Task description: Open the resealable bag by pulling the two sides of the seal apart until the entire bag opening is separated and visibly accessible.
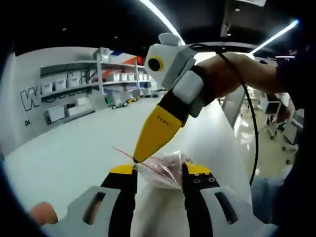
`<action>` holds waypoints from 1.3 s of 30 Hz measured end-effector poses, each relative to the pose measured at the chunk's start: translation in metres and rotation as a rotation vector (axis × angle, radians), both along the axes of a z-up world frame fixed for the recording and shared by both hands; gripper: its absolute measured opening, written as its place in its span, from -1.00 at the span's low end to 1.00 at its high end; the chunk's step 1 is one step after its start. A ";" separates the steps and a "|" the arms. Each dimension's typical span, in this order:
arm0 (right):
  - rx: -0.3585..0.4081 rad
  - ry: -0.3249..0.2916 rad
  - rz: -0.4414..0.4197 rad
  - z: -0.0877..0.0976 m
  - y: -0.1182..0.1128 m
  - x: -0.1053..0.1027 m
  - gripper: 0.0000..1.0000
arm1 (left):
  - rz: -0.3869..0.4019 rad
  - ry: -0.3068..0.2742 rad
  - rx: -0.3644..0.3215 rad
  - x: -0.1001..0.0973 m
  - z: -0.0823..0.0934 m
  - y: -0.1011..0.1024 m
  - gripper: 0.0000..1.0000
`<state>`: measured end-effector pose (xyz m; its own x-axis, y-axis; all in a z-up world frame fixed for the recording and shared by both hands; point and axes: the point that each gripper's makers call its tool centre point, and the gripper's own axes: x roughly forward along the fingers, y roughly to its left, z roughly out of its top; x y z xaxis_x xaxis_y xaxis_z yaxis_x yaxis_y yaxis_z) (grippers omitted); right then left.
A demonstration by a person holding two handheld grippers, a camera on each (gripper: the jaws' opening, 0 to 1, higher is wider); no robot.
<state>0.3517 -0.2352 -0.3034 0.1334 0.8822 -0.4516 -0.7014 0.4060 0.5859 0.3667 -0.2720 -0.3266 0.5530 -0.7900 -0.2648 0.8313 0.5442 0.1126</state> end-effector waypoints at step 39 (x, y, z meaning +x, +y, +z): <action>-0.017 -0.001 -0.048 0.007 -0.010 0.012 -1.00 | -0.008 -0.015 0.008 -0.003 0.001 -0.005 -0.29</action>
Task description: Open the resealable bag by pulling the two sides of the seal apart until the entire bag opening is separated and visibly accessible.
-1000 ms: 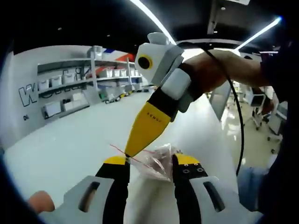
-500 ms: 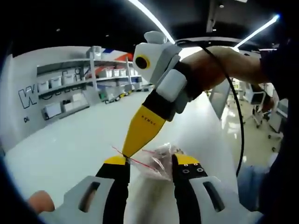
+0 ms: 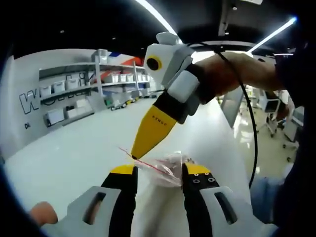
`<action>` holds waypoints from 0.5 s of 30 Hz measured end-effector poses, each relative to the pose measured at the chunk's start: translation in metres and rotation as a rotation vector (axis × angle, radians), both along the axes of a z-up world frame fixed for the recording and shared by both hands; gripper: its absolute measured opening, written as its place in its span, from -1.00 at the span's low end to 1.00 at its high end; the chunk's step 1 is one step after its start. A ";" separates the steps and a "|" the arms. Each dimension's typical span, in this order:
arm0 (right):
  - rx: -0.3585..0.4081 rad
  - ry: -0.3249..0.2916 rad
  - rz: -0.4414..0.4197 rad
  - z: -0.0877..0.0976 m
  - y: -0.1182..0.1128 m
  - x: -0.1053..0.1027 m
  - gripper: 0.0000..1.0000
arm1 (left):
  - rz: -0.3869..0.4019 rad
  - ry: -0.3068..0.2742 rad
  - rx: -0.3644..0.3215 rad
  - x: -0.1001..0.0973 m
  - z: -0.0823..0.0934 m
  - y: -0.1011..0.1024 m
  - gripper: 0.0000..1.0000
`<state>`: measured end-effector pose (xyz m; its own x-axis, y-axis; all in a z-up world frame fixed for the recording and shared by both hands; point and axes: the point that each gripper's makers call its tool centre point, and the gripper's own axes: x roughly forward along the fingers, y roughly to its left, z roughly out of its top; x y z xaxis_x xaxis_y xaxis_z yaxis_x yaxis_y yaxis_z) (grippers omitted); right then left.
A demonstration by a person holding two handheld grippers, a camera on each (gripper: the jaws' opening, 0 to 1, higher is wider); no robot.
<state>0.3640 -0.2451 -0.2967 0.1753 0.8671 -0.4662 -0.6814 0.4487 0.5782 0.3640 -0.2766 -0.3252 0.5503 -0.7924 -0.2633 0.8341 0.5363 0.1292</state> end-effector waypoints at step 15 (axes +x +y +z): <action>-0.026 -0.055 0.001 0.002 -0.008 -0.003 -0.66 | -0.001 0.003 -0.008 0.001 -0.001 -0.003 -0.29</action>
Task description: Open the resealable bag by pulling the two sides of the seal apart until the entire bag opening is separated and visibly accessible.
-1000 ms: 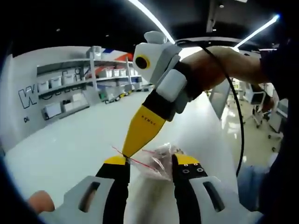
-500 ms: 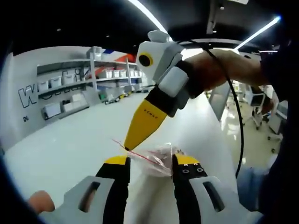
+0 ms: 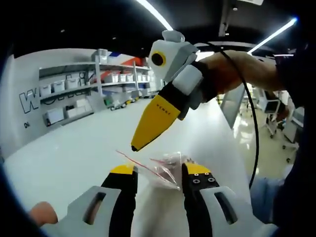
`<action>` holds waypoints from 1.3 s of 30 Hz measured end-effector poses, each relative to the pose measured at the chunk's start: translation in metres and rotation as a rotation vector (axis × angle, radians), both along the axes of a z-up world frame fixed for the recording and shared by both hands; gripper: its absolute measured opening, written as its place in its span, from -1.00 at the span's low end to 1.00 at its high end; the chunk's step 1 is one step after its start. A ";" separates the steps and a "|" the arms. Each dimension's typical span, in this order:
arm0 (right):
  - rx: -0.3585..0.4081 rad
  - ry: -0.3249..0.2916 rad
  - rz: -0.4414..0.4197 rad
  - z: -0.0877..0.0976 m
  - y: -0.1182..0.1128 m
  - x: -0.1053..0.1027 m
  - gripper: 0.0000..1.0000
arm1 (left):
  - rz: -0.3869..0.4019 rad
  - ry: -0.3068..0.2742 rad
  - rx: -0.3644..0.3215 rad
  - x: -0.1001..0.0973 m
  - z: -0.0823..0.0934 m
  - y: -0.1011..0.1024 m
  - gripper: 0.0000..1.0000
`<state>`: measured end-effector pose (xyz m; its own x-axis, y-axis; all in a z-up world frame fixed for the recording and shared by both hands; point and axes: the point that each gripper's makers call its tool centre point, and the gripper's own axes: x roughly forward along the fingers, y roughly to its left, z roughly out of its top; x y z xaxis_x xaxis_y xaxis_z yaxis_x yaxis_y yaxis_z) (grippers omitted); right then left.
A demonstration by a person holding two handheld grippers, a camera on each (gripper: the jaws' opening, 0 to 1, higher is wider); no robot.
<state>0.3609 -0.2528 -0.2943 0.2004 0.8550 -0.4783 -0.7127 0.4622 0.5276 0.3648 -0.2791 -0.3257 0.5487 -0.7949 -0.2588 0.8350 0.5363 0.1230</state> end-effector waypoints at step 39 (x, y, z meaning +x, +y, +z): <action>0.025 0.154 -0.072 -0.017 -0.010 -0.016 -1.00 | -0.017 -0.040 0.007 -0.004 0.007 -0.013 -0.29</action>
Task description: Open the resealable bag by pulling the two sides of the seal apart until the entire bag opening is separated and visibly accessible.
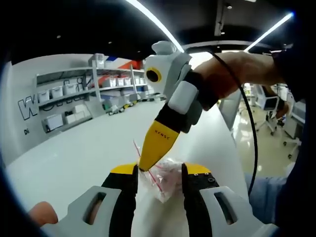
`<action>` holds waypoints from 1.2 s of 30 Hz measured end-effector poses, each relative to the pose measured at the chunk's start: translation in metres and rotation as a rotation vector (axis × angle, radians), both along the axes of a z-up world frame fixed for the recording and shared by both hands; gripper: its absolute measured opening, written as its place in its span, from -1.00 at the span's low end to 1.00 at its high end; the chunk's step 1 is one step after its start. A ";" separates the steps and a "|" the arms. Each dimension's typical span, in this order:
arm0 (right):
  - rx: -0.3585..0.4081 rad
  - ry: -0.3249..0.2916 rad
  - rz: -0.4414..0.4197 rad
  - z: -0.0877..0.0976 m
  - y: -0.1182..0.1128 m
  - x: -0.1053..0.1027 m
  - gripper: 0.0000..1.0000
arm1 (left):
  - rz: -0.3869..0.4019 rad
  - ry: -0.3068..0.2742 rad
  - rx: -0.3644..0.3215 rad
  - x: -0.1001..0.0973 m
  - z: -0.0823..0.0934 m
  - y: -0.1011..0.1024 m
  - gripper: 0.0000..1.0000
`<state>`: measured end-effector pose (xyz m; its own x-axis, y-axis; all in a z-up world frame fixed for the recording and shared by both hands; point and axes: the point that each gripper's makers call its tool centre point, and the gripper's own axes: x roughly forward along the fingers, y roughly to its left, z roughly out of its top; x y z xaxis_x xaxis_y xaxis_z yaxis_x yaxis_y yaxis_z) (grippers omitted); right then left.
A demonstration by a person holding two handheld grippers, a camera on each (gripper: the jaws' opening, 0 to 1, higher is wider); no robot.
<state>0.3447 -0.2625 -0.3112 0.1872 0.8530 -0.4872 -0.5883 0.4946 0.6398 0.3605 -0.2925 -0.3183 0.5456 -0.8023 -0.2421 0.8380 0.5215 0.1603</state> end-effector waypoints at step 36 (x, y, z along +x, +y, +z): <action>0.033 0.019 0.008 0.014 0.001 0.000 -1.00 | 0.005 0.034 -0.024 0.003 -0.003 0.004 -0.29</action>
